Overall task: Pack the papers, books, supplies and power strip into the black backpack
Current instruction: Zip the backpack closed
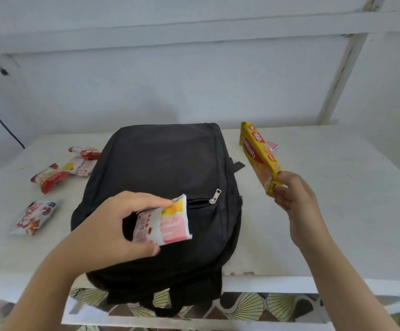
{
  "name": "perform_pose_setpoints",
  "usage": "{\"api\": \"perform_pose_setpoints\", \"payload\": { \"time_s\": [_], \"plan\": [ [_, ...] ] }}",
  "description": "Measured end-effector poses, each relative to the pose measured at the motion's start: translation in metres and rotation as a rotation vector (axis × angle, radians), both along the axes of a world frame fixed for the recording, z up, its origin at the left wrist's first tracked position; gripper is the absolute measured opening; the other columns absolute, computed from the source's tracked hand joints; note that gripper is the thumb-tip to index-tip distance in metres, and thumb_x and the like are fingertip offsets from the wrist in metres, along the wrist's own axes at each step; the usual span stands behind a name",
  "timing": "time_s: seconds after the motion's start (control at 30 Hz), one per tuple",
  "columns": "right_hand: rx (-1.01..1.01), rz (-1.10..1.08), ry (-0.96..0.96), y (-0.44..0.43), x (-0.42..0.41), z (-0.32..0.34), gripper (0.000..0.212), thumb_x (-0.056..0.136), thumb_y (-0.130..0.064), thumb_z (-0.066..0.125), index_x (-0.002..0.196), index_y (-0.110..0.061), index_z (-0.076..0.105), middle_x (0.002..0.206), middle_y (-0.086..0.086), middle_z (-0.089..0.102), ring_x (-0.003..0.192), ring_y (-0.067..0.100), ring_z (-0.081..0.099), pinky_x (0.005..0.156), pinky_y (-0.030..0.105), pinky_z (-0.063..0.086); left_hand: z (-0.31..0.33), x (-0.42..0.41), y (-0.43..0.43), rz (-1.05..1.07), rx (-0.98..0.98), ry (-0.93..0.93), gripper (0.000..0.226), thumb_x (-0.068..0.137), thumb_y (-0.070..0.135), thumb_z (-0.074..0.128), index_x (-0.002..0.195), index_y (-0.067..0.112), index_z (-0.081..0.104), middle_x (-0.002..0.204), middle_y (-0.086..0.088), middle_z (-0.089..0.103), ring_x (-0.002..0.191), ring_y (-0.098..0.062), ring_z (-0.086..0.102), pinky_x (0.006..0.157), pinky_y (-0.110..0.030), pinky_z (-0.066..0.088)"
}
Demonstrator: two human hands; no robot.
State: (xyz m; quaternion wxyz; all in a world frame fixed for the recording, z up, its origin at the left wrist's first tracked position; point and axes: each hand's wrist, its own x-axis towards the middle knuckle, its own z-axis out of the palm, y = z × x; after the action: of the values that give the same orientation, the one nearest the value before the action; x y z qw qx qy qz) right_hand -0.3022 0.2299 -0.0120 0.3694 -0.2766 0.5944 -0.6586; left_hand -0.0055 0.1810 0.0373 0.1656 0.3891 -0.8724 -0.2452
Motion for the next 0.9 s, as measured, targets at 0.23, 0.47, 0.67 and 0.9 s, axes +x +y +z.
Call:
{"api": "perform_pose_setpoints", "payload": {
  "time_s": [0.23, 0.47, 0.67, 0.9],
  "plan": [
    [-0.071, 0.001, 0.079, 0.009, 0.045, -0.005, 0.030, 0.064, -0.043, 0.059, 0.086, -0.022, 0.061, 0.094, 0.000, 0.062, 0.090, 0.014, 0.057, 0.074, 0.022, 0.043, -0.014, 0.029, -0.005, -0.052, -0.163, -0.294, 0.066, 0.056, 0.067, 0.057, 0.120, 0.053, 0.050, 0.128, 0.037, 0.031, 0.120, 0.012, 0.019, 0.095, -0.017, 0.017],
    [-0.113, -0.060, 0.162, 0.023, 0.081, -0.006, 0.024, 0.069, -0.039, 0.053, 0.088, -0.026, 0.059, 0.080, -0.021, 0.062, 0.078, -0.008, 0.060, 0.070, 0.010, 0.043, -0.029, 0.041, -0.010, -0.082, -0.149, 0.066, 0.049, 0.074, 0.062, 0.053, 0.122, 0.058, 0.045, 0.127, 0.039, 0.039, 0.125, 0.010, 0.031, 0.098, -0.017, 0.028],
    [-0.152, -0.081, 0.223, 0.035, 0.102, -0.006, 0.030, 0.066, -0.044, 0.058, 0.089, -0.025, 0.059, 0.079, -0.023, 0.064, 0.079, -0.011, 0.060, 0.066, 0.005, 0.044, -0.026, 0.050, -0.051, 0.022, -0.197, 0.123, 0.040, 0.085, 0.020, 0.066, 0.110, 0.048, 0.053, 0.102, 0.038, 0.052, 0.101, 0.021, 0.044, 0.089, -0.007, 0.029],
    [-0.209, -0.081, 0.297, 0.048, 0.123, -0.005, 0.053, 0.057, -0.053, 0.057, 0.096, -0.017, 0.061, 0.081, -0.021, 0.068, 0.083, -0.004, 0.064, 0.064, 0.003, 0.045, -0.024, 0.047, -0.071, -0.054, -0.125, 0.035, 0.041, 0.078, 0.023, 0.073, 0.114, 0.038, 0.062, 0.102, 0.027, 0.058, 0.079, 0.033, 0.038, 0.098, -0.012, 0.021]
  ]
}}
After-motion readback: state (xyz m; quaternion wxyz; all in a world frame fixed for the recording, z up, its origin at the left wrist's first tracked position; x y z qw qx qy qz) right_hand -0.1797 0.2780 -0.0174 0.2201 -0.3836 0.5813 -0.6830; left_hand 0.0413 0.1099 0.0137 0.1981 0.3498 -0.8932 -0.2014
